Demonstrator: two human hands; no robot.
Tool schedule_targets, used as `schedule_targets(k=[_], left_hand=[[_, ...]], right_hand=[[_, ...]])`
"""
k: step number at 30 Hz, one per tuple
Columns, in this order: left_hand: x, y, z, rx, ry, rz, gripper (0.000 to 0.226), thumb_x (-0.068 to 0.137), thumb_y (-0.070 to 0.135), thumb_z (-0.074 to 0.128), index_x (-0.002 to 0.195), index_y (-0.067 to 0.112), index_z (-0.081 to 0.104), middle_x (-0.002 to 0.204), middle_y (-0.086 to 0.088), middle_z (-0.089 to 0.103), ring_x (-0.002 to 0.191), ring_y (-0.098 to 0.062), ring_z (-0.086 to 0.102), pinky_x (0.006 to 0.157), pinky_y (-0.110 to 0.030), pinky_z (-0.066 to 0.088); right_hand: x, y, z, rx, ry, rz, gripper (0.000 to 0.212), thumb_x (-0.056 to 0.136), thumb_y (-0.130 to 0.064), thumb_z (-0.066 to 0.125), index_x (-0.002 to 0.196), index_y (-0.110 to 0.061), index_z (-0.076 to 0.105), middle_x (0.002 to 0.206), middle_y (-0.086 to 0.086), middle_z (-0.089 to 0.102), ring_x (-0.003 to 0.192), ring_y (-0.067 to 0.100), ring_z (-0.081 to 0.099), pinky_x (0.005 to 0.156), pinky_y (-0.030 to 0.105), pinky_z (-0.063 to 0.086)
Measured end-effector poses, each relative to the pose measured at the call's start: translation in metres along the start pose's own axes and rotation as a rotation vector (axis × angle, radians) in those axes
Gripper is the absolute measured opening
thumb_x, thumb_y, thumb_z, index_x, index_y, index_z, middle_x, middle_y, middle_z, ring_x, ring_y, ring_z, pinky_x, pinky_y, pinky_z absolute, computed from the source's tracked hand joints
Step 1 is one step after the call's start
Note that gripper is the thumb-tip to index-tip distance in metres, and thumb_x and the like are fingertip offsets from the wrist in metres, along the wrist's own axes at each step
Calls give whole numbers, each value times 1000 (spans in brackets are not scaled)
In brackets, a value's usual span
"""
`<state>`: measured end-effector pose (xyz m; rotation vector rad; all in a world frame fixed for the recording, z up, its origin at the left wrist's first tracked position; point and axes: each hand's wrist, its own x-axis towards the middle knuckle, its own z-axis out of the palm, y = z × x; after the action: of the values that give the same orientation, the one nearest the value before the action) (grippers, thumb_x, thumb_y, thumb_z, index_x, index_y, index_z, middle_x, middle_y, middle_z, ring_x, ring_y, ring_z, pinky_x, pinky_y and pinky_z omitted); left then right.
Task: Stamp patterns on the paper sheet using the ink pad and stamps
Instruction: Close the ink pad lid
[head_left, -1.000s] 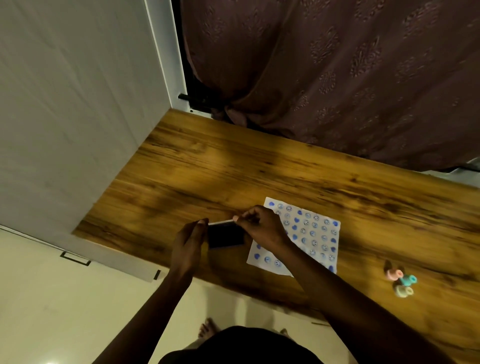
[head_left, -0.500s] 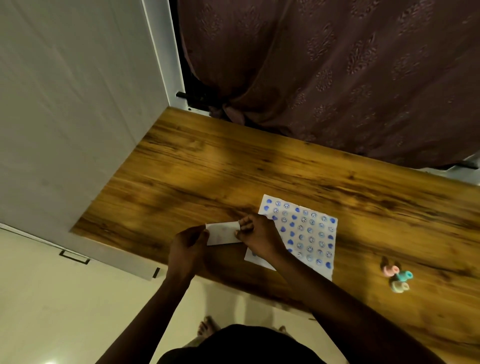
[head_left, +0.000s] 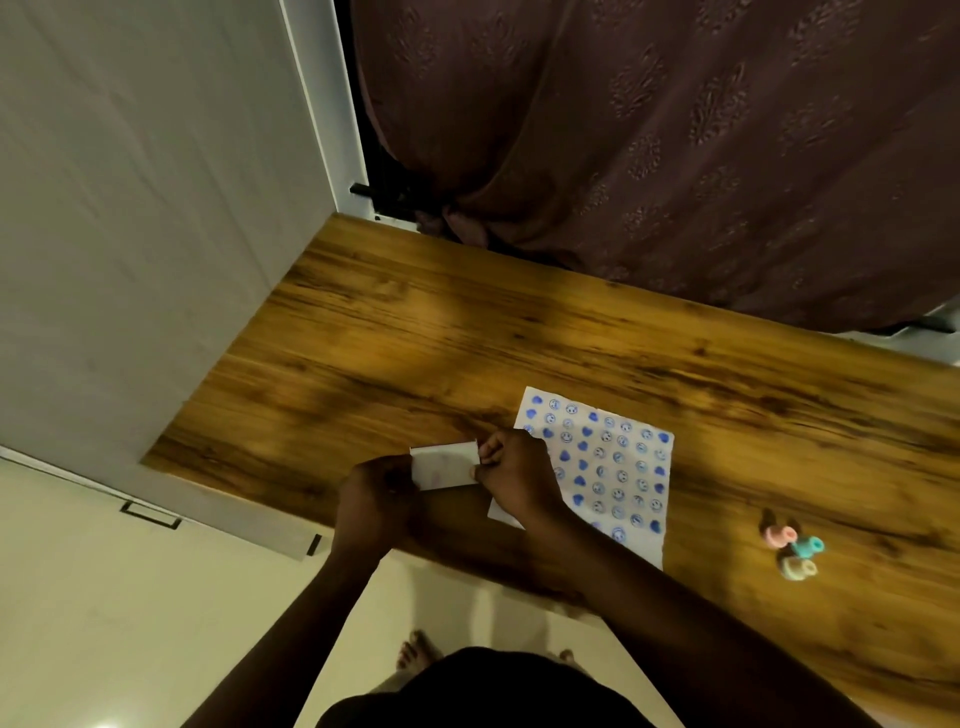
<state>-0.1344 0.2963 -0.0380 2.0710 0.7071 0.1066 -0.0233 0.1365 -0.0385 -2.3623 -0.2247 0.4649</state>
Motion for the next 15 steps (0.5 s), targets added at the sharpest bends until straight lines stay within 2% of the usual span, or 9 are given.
schedule_targets(k=[3,7,12,14,15], left_hand=[[0,2,-1,56,17,34,33,89,-2,74,122,0,74,118,-21,77,110,-38,74,96,-45,59],[1,3,2,15,25,6,37,89,0,76,125,-1,70,122,-21,75,113,-38,72,98,-49,59],[3,13,7,-118,25,-18,37,87,-5,76,123,0,70,121,-20,75,112,-38,73,96,-50,59],[7,23,10,-142,15,28,39,85,-3,80,122,0,70,121,-21,76,109,-35,74,95,-53,60],[9,29,13,-127,7,54,39,84,0,82,122,1,71,120,-18,76,106,-30,75,93,-49,62]], right_hand=[[-2,-4,-1,12,10,6,16,80,-5,81,93,-12,74,97,1,75,91,14,68,70,13,46],[-7,-5,-3,46,20,26,16,81,-5,80,93,-13,74,97,2,75,91,16,70,83,26,56],[-11,0,-18,117,88,32,14,82,-7,79,92,-14,73,95,0,75,89,13,70,72,18,52],[-11,2,-31,136,124,32,12,82,-8,79,90,-14,73,93,0,76,88,12,70,75,21,56],[-10,4,-40,140,142,28,11,81,-7,79,89,-14,74,93,0,76,87,12,71,77,24,57]])
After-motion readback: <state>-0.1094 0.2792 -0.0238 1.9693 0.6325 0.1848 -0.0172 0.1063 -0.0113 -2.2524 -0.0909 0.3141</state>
